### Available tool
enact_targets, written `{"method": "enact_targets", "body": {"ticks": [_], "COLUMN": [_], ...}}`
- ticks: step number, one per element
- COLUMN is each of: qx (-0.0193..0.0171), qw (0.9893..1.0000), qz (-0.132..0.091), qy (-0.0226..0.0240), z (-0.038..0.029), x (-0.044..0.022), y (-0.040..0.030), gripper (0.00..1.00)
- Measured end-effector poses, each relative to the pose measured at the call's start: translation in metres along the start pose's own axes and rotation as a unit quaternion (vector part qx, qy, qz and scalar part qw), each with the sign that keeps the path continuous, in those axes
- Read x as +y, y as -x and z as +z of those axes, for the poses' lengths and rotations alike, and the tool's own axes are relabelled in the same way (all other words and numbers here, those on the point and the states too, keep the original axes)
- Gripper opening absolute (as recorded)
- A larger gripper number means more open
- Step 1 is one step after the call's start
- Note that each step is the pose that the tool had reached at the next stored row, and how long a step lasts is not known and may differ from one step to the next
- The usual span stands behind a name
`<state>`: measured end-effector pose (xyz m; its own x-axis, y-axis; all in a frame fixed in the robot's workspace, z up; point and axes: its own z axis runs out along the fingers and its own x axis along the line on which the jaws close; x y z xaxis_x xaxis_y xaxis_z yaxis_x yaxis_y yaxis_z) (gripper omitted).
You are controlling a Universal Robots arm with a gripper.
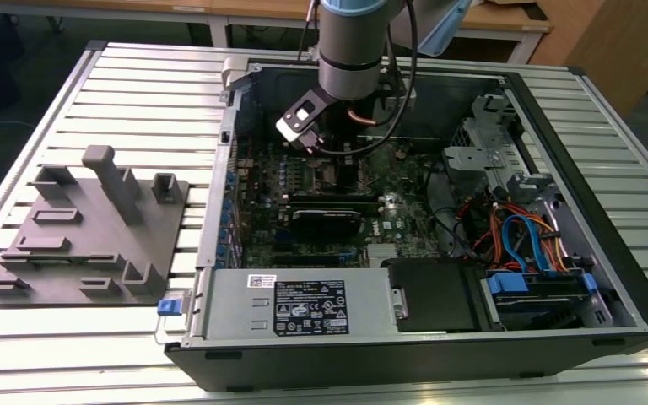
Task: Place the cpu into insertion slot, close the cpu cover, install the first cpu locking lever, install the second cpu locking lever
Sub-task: 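Place the cpu into insertion slot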
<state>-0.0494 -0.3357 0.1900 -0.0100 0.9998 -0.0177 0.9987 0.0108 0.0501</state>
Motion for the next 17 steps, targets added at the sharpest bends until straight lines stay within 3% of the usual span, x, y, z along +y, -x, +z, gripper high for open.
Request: {"method": "enact_targets", "body": {"ticks": [1,17], "qx": [-0.0003,0.0002], "qw": [1.0,1.0], "qz": [0.0,0.0], "qy": [-0.0002,-0.0003], "z": [-0.0002,0.0005], "x": [-0.0001,-0.0002], "y": [0.0001,-0.0033], "gripper": [0.67,0.67]}}
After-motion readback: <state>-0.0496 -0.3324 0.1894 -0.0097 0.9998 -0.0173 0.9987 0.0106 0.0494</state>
